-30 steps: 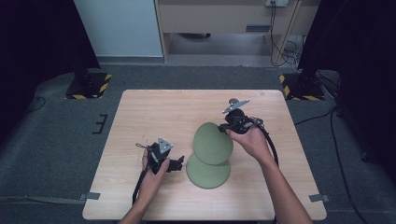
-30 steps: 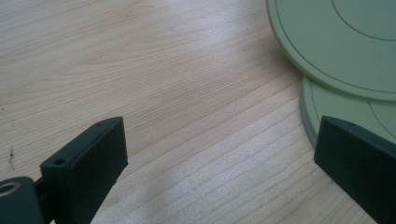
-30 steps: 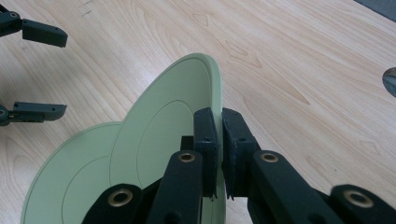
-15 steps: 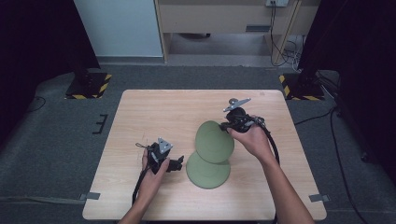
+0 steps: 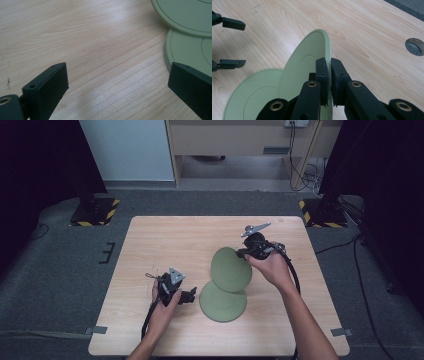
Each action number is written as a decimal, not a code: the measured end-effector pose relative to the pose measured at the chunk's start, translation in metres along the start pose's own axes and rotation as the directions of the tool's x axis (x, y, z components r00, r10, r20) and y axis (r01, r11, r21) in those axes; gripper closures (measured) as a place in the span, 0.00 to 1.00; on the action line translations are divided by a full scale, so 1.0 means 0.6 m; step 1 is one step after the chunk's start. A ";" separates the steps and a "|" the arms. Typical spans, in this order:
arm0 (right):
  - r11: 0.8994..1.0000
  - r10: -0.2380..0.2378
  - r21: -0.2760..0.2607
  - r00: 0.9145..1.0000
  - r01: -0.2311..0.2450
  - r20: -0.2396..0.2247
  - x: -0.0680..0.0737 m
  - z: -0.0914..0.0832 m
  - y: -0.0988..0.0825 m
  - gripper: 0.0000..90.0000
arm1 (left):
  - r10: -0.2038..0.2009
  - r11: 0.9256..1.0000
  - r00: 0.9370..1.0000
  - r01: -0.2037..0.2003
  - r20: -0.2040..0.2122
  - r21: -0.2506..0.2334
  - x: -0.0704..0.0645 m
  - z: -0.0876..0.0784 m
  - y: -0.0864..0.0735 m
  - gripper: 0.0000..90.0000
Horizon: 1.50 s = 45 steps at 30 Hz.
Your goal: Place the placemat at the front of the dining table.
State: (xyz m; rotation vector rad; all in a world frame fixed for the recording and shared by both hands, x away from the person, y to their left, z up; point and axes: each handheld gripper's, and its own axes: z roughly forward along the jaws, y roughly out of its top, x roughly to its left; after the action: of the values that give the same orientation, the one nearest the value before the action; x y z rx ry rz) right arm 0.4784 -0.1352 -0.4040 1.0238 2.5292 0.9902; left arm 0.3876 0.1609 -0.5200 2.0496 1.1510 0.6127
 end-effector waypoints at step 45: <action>0.977 0.140 -0.159 0.989 -0.144 -0.039 -0.064 0.003 0.048 0.96 | -0.050 0.999 0.999 0.050 -0.023 0.010 0.043 0.007 -0.004 0.03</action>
State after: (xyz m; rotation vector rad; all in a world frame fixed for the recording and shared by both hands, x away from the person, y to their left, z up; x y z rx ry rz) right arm 0.5223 -0.1453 -0.3873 1.1624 2.3773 1.2340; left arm 0.4019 0.1829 -0.5230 2.0210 1.2169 0.6077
